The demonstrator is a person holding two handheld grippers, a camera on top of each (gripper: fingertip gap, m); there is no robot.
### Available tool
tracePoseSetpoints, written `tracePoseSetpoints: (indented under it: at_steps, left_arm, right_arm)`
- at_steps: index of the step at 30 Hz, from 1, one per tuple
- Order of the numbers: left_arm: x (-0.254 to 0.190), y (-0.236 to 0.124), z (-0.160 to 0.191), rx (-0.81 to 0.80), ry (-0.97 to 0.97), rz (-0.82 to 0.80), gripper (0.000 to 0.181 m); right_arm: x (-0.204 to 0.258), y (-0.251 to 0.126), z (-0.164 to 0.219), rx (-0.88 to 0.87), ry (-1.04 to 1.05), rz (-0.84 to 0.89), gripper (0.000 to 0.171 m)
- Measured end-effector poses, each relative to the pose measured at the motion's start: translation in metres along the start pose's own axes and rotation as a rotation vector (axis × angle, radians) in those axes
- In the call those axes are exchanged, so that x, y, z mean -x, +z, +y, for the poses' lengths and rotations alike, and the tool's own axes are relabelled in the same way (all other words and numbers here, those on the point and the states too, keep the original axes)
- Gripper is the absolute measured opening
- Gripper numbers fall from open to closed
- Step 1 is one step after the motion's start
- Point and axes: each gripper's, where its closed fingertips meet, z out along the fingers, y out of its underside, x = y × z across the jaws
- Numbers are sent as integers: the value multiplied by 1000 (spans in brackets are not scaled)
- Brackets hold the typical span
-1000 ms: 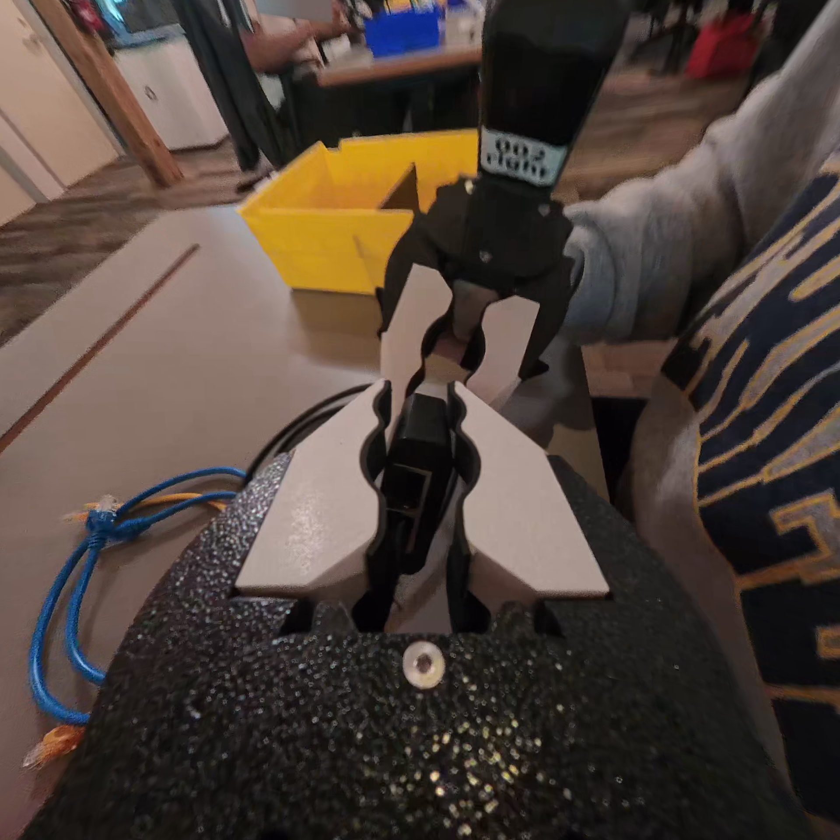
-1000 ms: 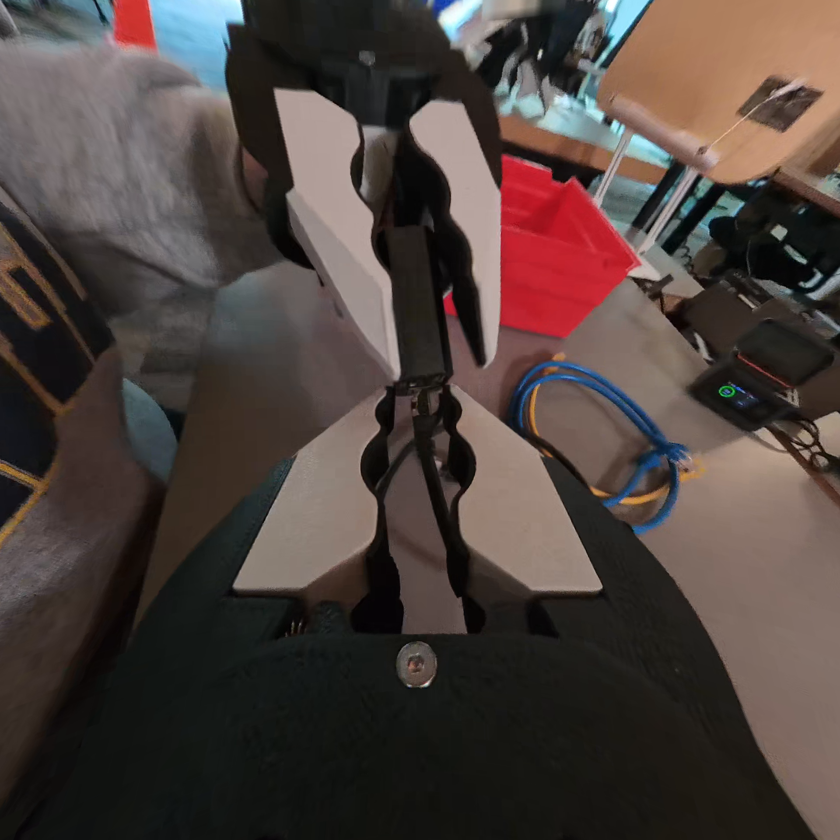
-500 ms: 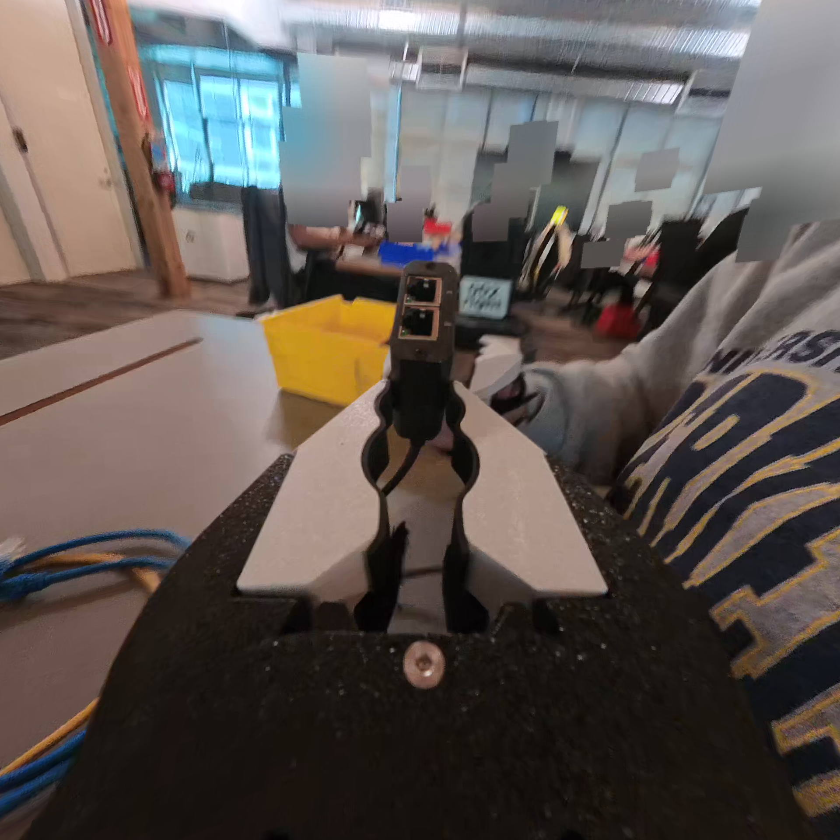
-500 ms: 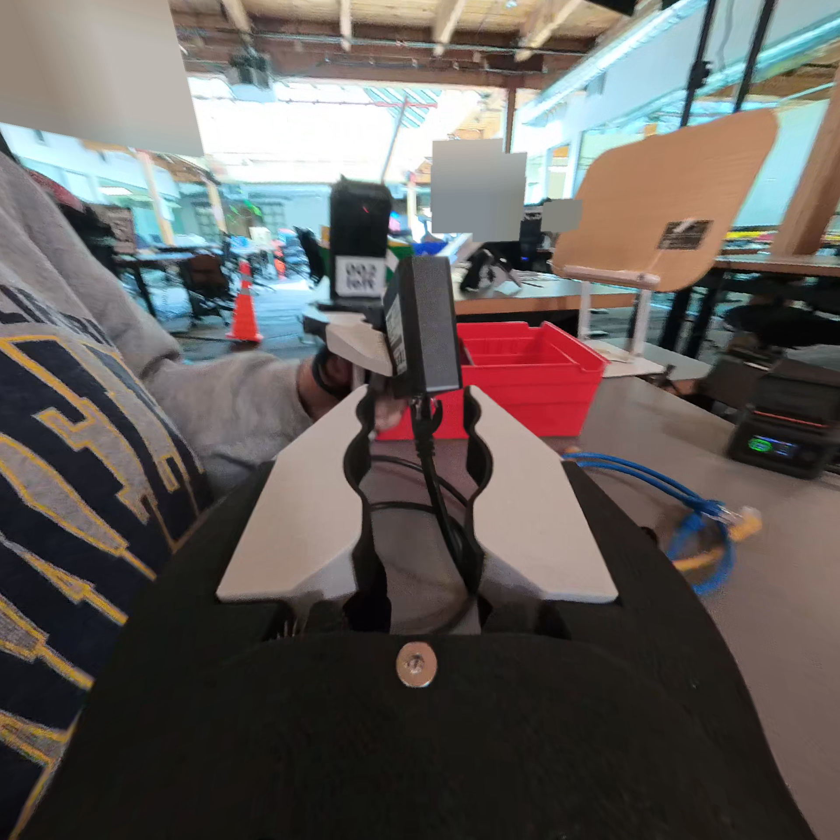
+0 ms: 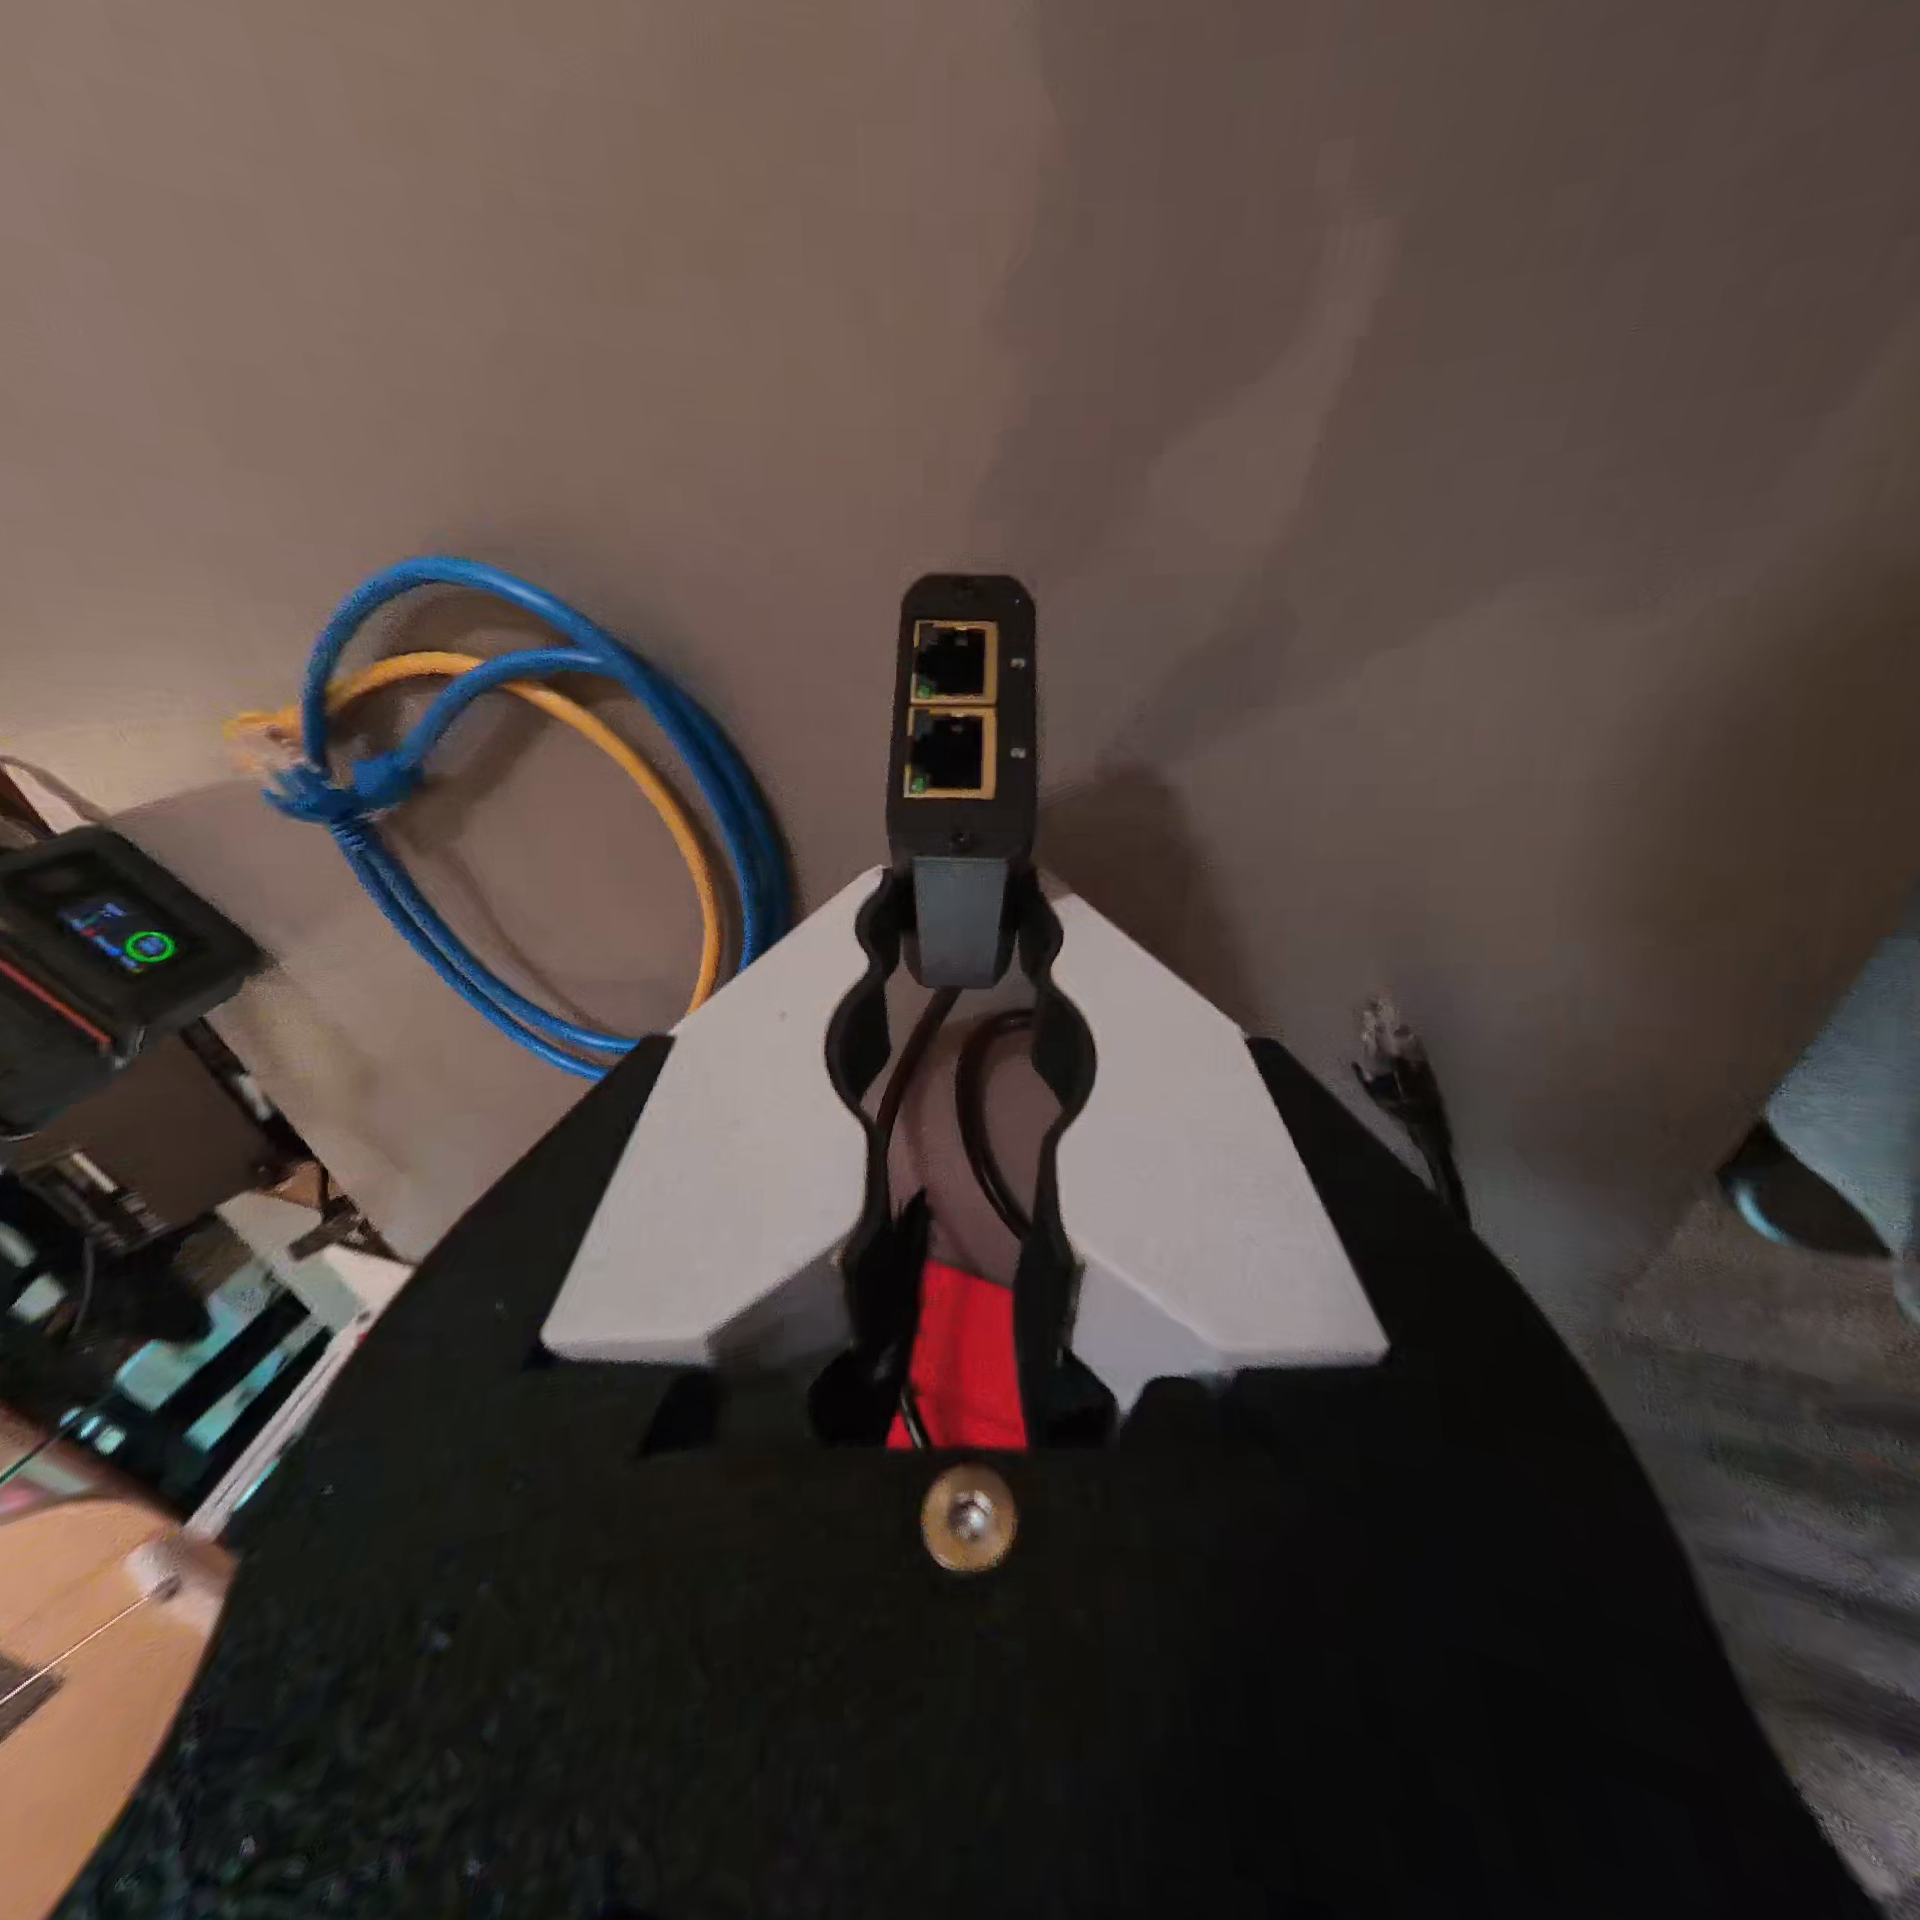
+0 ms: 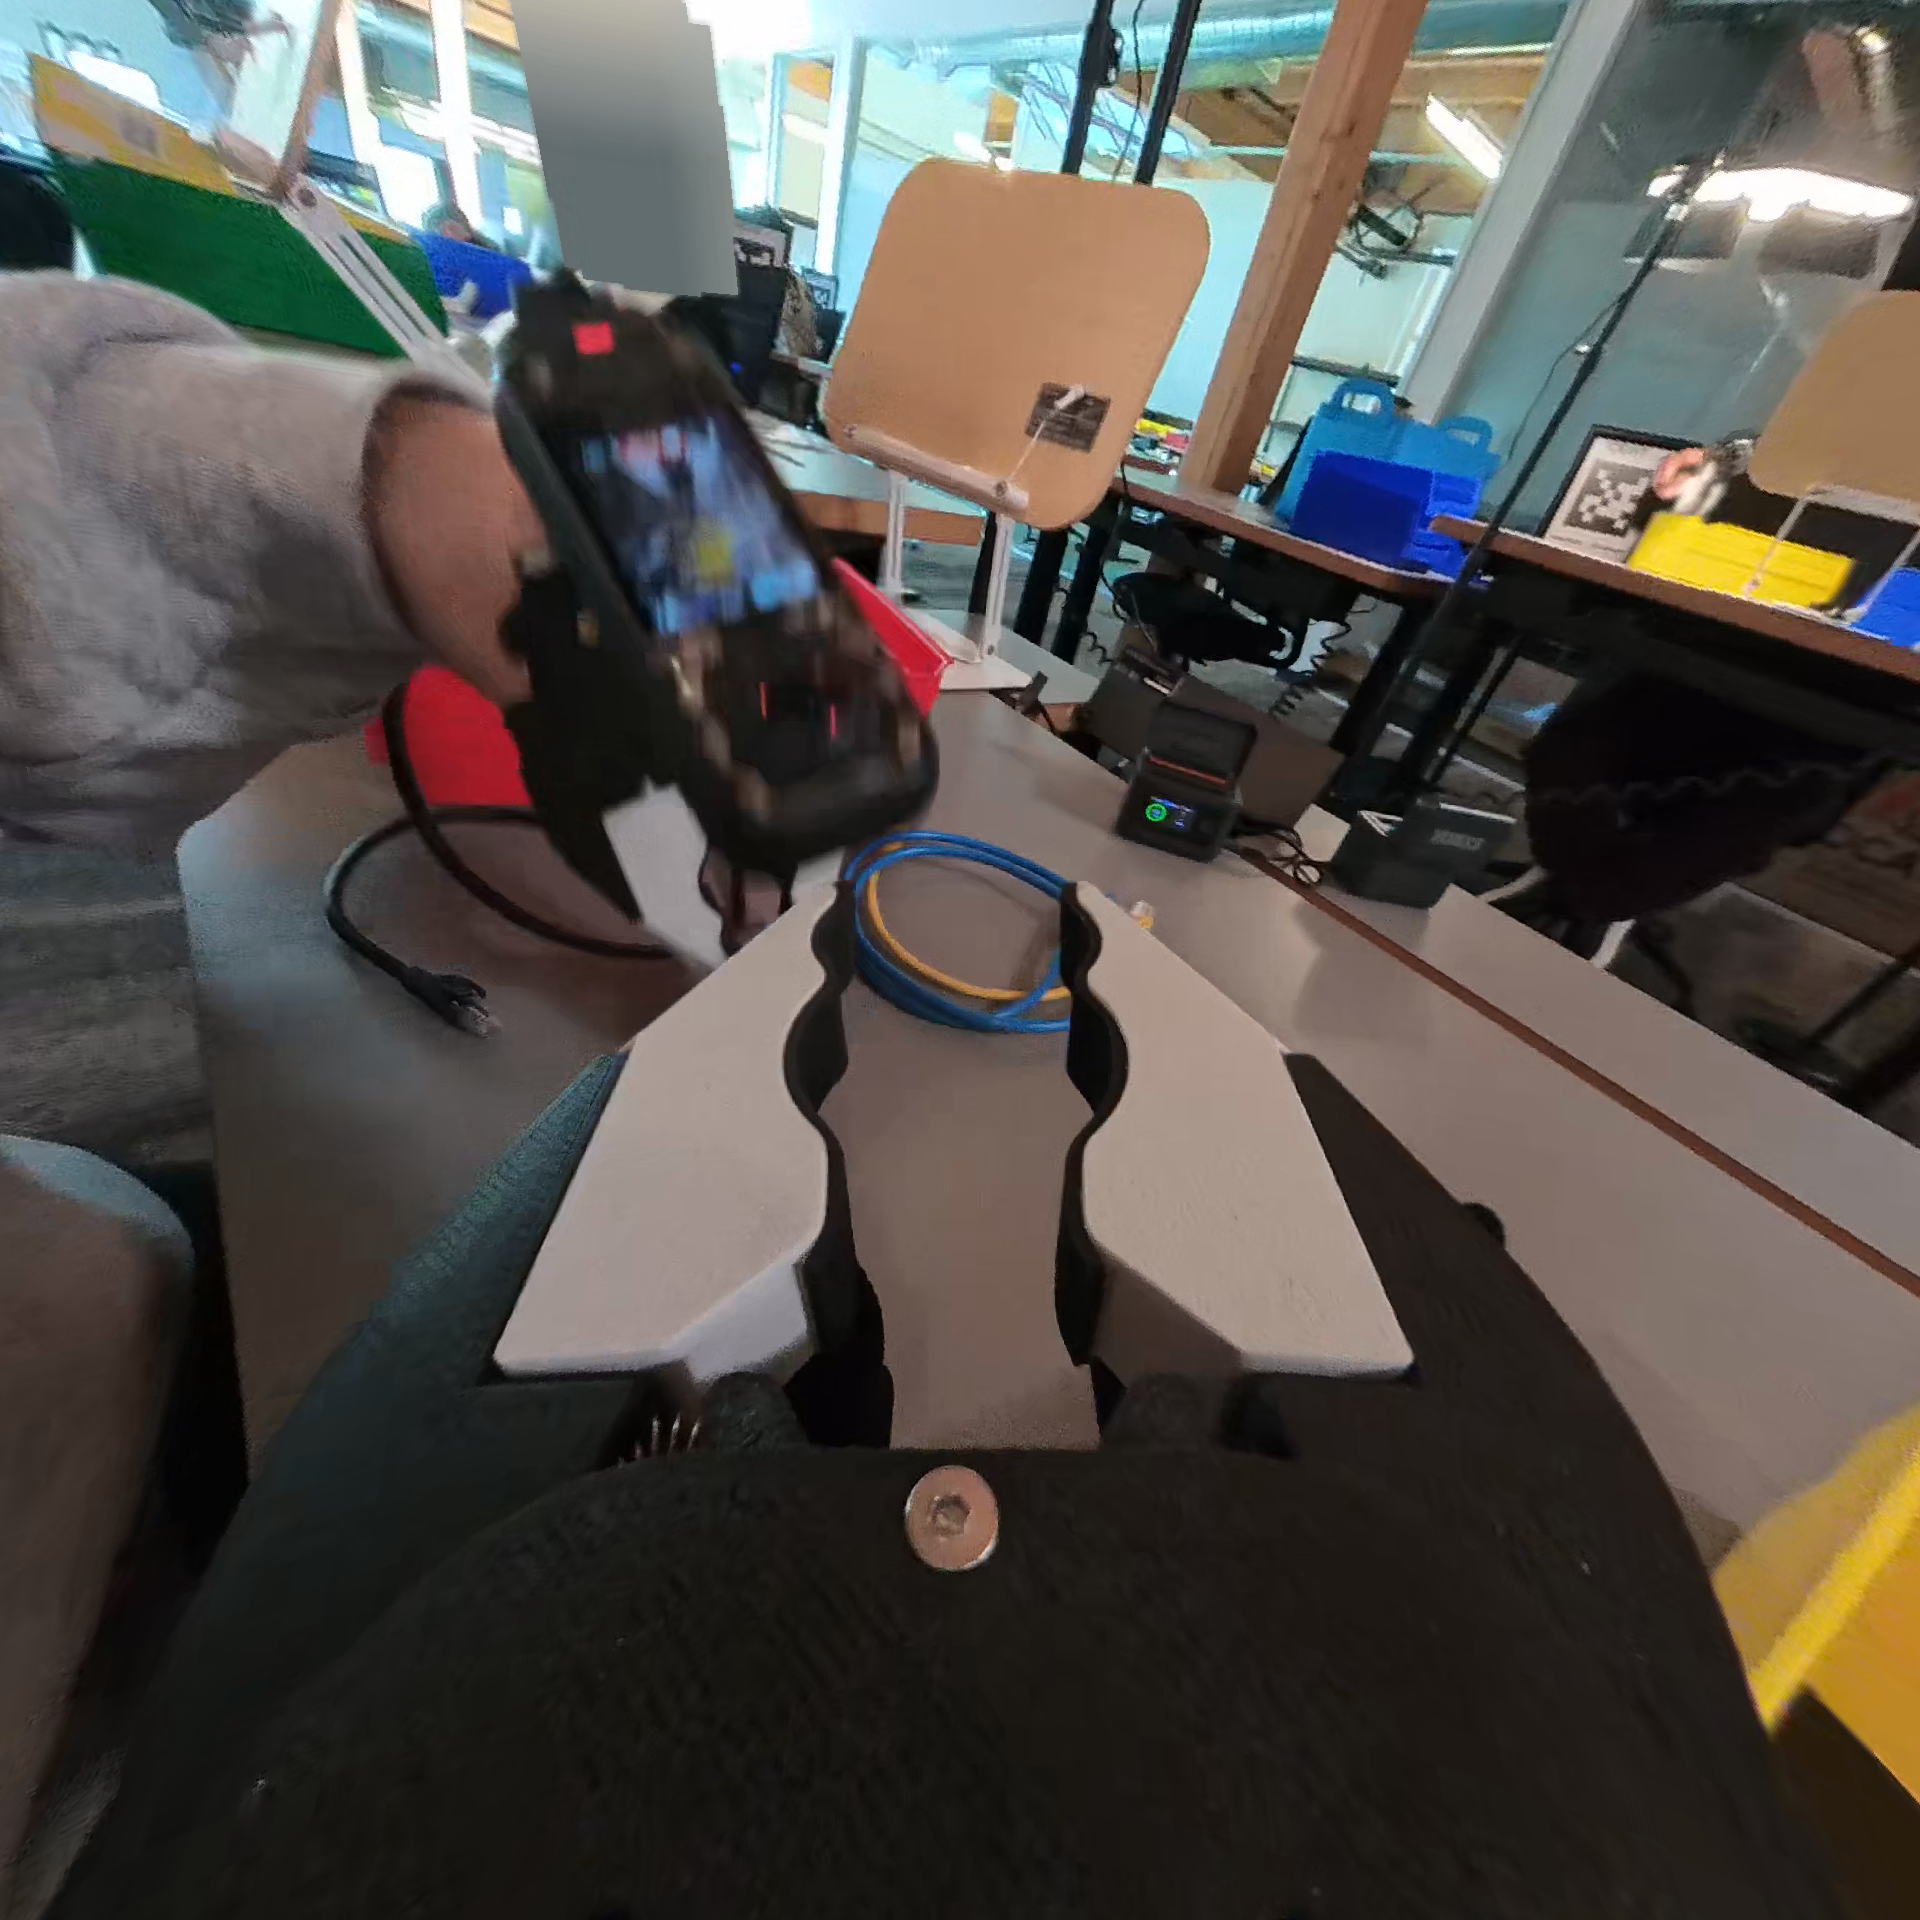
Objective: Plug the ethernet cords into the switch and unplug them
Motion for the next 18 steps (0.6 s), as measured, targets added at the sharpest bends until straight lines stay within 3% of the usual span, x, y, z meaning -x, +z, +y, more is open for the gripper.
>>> tracePoseSetpoints:
  at_steps: [1, 11, 18]
  left_arm:
    - [0, 10, -3, 35, -3, -16, 20]
    - [31, 22, -7, 138, -43, -406, 20]
    - [17, 33, -22, 57, -14, -721, 24]
  right_arm:
    - [-4, -1, 7, 44, -29, 18, 33]
    - [-53, -14, 10, 114, -64, 295, 36]
    - [-54, -13, 13, 119, -32, 295, 35]
